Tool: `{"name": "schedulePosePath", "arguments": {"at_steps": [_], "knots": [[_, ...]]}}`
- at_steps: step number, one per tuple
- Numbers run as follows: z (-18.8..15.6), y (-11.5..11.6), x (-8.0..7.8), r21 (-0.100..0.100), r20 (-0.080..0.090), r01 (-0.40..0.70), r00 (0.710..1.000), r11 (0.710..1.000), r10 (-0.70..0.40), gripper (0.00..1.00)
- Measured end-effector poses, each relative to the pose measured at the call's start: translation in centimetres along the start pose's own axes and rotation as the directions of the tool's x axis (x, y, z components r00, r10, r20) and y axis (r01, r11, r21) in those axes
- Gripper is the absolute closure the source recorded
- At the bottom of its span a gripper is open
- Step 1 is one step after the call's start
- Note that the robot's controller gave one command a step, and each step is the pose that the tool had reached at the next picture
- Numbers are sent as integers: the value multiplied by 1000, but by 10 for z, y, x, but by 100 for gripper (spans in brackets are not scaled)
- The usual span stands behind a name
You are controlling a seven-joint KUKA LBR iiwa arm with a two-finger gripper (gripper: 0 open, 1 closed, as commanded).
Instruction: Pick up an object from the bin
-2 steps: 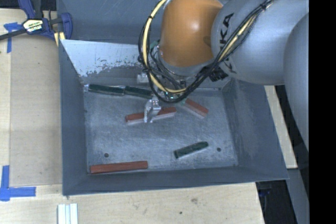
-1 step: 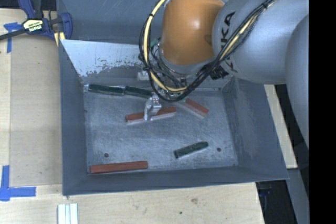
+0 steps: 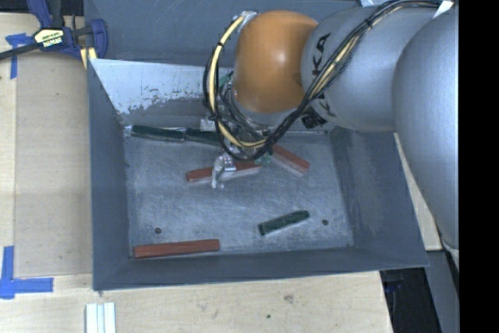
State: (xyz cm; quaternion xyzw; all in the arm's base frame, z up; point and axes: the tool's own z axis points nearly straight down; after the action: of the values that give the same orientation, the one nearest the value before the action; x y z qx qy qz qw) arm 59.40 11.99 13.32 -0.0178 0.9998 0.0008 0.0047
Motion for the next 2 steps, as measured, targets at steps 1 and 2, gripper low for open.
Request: {"name": "schedulePosePath", "arguments": {"at_steps": [1, 2], "knots": [[54, -48, 24, 0, 24, 205, 978, 979, -205, 100], [54, -48, 24, 0, 23, 205, 978, 979, -205, 100]]}}
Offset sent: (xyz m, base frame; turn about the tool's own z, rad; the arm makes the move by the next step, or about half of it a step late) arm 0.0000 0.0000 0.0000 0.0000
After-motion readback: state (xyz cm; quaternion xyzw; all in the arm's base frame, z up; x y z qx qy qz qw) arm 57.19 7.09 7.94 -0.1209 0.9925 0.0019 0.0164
